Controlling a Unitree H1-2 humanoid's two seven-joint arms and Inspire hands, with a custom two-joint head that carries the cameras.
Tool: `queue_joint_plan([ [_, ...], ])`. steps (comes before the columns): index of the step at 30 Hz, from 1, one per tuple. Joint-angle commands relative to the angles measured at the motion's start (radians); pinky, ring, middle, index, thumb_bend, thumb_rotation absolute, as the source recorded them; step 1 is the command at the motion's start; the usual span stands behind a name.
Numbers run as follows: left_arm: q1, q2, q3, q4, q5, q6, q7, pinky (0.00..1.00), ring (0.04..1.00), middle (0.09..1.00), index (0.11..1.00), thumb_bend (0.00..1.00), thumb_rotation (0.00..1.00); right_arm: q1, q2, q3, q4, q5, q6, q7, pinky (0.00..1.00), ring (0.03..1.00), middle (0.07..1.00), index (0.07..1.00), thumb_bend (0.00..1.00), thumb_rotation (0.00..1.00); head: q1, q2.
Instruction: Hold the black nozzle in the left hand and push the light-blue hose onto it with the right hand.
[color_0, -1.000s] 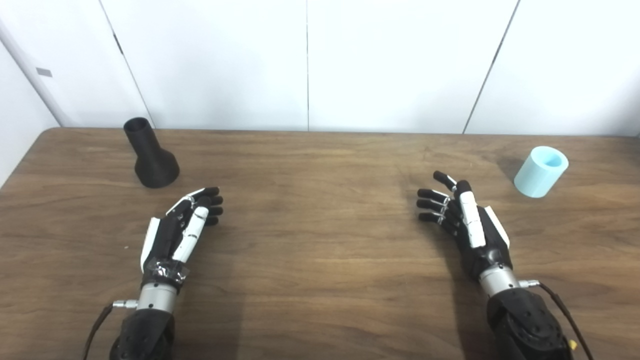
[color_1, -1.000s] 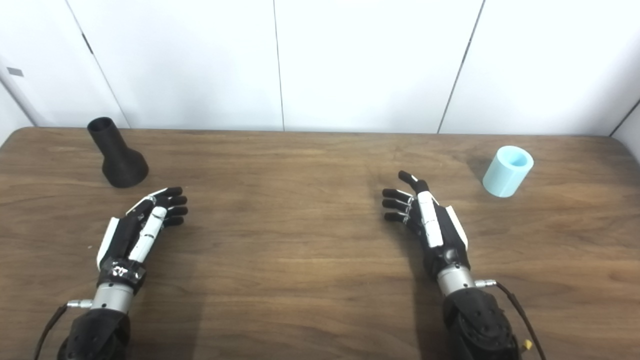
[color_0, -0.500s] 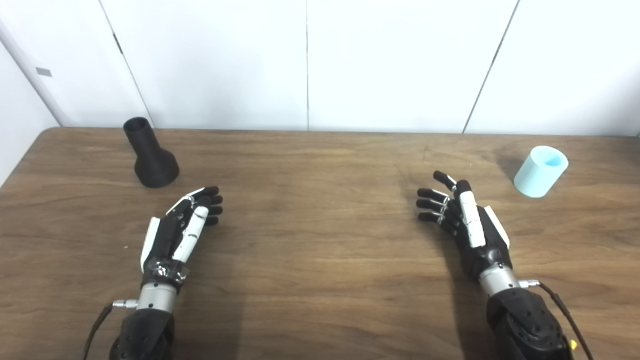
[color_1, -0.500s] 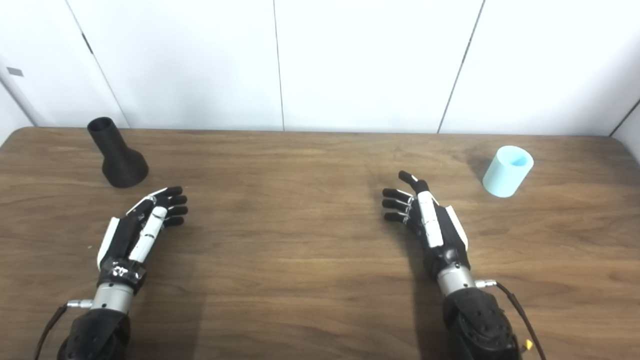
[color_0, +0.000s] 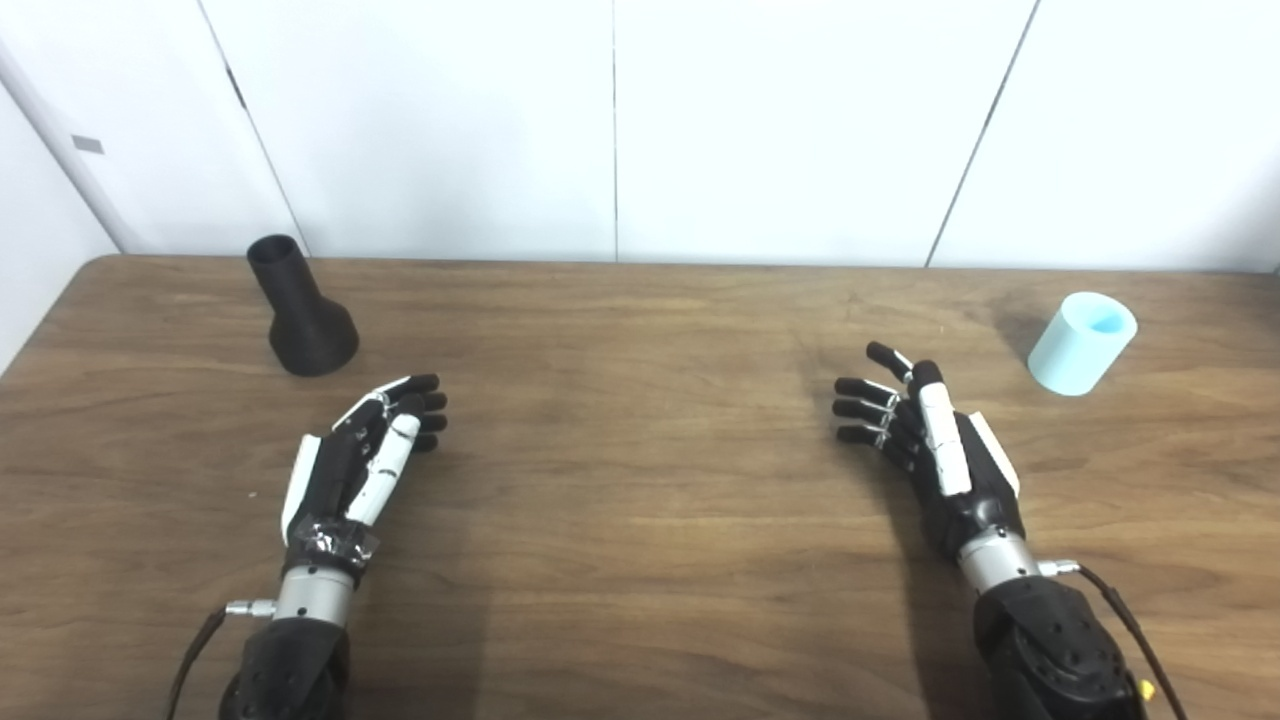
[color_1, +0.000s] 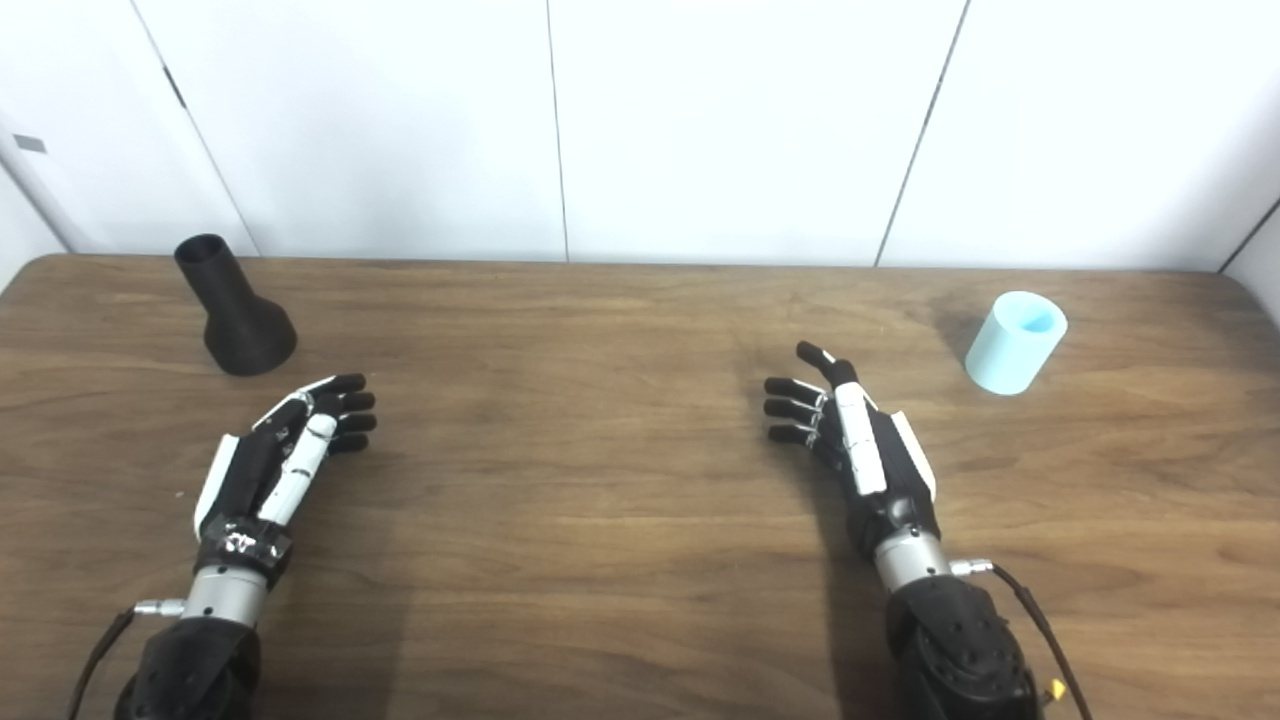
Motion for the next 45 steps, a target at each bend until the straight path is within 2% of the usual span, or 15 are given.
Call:
queue_joint_plan([
  [1, -0.005, 0.0, -0.01, -0.033, 0.018, -0.005, 0.002, 0.69, 0.713, 0.739, 0.751, 0.37, 0.48, -0.011, -0.003, -0.001, -0.017, 0.002, -0.003, 0.007, 0.65, 0.726, 0.729, 0.884, 0.51, 1.0, 0.005, -0.002],
  [3, 0.0, -0.007, -0.013, -0.044, 0.032, 0.003, 0.012, 0.69, 0.714, 0.74, 0.76, 0.38, 0.34, -0.008, -0.005, 0.0, -0.016, -0.001, -0.006, 0.007, 0.65, 0.725, 0.732, 0.885, 0.5, 1.0, 0.02, -0.014],
  [8, 0.004, -0.031, -0.012, -0.033, 0.044, -0.005, 0.033, 0.66, 0.696, 0.725, 0.757, 0.54, 0.22, -0.007, -0.01, -0.007, 0.015, 0.007, -0.04, 0.013, 0.65, 0.728, 0.742, 0.883, 0.48, 1.0, 0.102, -0.058],
  [11, 0.002, -0.037, -0.019, -0.008, 0.063, -0.028, 0.045, 0.65, 0.688, 0.719, 0.756, 0.59, 0.22, -0.011, -0.017, -0.014, 0.048, 0.013, -0.067, 0.019, 0.65, 0.731, 0.749, 0.879, 0.46, 1.0, 0.144, -0.09],
  [14, 0.002, -0.044, -0.027, 0.023, 0.084, -0.071, 0.061, 0.67, 0.676, 0.711, 0.752, 0.6, 0.21, -0.012, -0.025, -0.018, 0.074, 0.011, -0.092, 0.026, 0.64, 0.728, 0.748, 0.877, 0.48, 1.0, 0.178, -0.115],
  [17, 0.0, -0.063, -0.021, 0.047, 0.065, -0.094, 0.065, 0.64, 0.668, 0.711, 0.751, 0.59, 0.16, -0.014, -0.029, -0.025, 0.096, 0.019, -0.103, 0.03, 0.65, 0.731, 0.749, 0.873, 0.48, 1.0, 0.223, -0.143],
  [22, 0.001, -0.079, -0.028, 0.06, 0.094, -0.114, 0.09, 0.65, 0.674, 0.707, 0.75, 0.6, 0.16, -0.014, -0.035, -0.04, 0.123, 0.039, -0.121, 0.04, 0.67, 0.739, 0.759, 0.881, 0.47, 1.0, 0.273, -0.172],
  [24, -0.001, -0.081, -0.032, 0.065, 0.121, -0.136, 0.105, 0.63, 0.668, 0.711, 0.75, 0.61, 0.14, -0.015, -0.039, -0.045, 0.132, 0.042, -0.125, 0.043, 0.67, 0.738, 0.761, 0.888, 0.48, 1.0, 0.285, -0.18],
  [28, -0.014, -0.091, -0.03, 0.059, 0.173, -0.158, 0.15, 0.66, 0.675, 0.714, 0.745, 0.67, 0.16, -0.018, -0.05, -0.054, 0.147, 0.042, -0.121, 0.043, 0.67, 0.733, 0.758, 0.892, 0.46, 1.0, 0.318, -0.198],
  [32, -0.028, -0.086, -0.018, 0.002, 0.216, -0.11, 0.167, 0.7, 0.691, 0.716, 0.743, 0.78, 0.19, -0.022, -0.057, -0.07, 0.169, 0.06, -0.132, 0.055, 0.67, 0.722, 0.746, 0.892, 0.45, 1.0, 0.361, -0.207],
  [35, -0.045, -0.08, -0.002, -0.035, 0.234, -0.081, 0.179, 0.67, 0.682, 0.708, 0.737, 0.87, 0.19, -0.027, -0.061, -0.078, 0.178, 0.062, -0.13, 0.055, 0.67, 0.717, 0.748, 0.897, 0.43, 1.0, 0.393, -0.211],
  [39, -0.073, -0.062, 0.025, -0.088, 0.253, -0.044, 0.18, 0.64, 0.667, 0.705, 0.738, 0.9, 0.16, -0.03, -0.068, -0.081, 0.179, 0.069, -0.123, 0.06, 0.69, 0.73, 0.756, 0.904, 0.4, 1.0, 0.428, -0.217],
  [45, -0.104, -0.026, 0.049, -0.137, 0.275, 0.024, 0.168, 0.68, 0.694, 0.73, 0.763, 0.93, 0.17, -0.034, -0.064, -0.088, 0.165, 0.087, -0.091, 0.048, 0.69, 0.729, 0.763, 0.897, 0.43, 1.0, 0.465, -0.221],
])
